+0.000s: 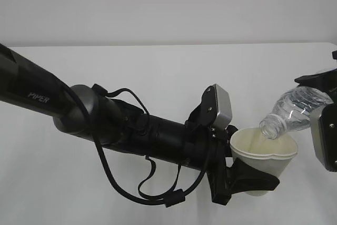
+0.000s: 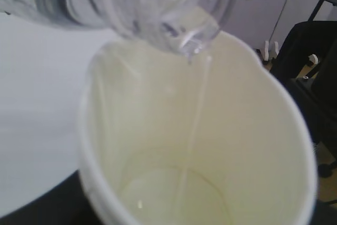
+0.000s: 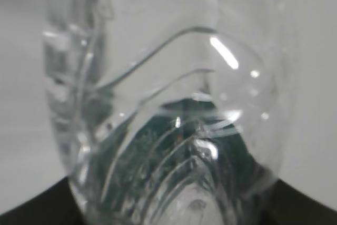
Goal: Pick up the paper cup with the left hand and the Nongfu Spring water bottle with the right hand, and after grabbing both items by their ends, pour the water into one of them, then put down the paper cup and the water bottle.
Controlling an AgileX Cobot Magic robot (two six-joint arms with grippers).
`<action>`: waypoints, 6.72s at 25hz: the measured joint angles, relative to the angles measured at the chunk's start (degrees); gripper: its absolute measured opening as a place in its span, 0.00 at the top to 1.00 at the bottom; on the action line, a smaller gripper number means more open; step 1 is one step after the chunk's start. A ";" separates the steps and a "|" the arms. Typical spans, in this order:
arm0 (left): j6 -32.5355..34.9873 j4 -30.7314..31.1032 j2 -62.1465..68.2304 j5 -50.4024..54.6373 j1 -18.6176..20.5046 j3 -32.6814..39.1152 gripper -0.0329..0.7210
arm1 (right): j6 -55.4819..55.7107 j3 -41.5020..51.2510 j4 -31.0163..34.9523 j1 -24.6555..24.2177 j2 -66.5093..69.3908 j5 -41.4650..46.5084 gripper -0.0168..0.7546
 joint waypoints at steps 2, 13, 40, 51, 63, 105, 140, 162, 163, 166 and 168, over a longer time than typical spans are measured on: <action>0.00 0.00 0.00 0.09 0.00 0.00 0.40 | -0.23 0.00 0.00 0.00 0.00 0.00 0.46; -0.02 0.00 0.00 0.09 0.00 0.00 0.40 | -0.81 0.00 0.00 0.00 0.00 0.00 0.46; -0.12 0.20 0.00 0.09 0.00 0.00 0.40 | -1.35 0.00 0.10 0.00 0.00 -1.37 0.46; -0.12 0.20 0.00 0.09 0.00 0.00 0.40 | -1.92 0.00 0.10 0.00 0.00 -1.45 0.46; -0.12 0.39 0.00 0.09 0.00 0.00 0.41 | -2.23 0.00 0.10 0.00 0.00 -1.48 0.46; -0.12 0.65 0.00 0.09 0.00 0.00 0.41 | -3.92 0.00 0.34 0.00 0.00 -1.68 0.46; -0.13 0.67 0.13 0.21 0.00 0.00 0.41 | -4.47 0.00 0.56 0.00 0.00 -1.77 0.46; -0.13 0.77 0.13 0.21 0.00 0.00 0.41 | -4.94 0.00 0.98 0.00 0.00 -1.77 0.46; -0.13 0.77 0.13 0.21 0.00 0.00 0.41 | -4.94 0.00 0.98 0.00 0.00 -1.77 0.46; -0.23 0.79 0.13 0.21 0.00 0.00 0.41 | -4.96 0.00 1.03 0.00 0.00 -1.77 0.46; -0.23 0.79 0.13 0.21 0.00 0.00 0.41 | -5.11 0.00 1.03 0.00 0.00 -1.77 0.46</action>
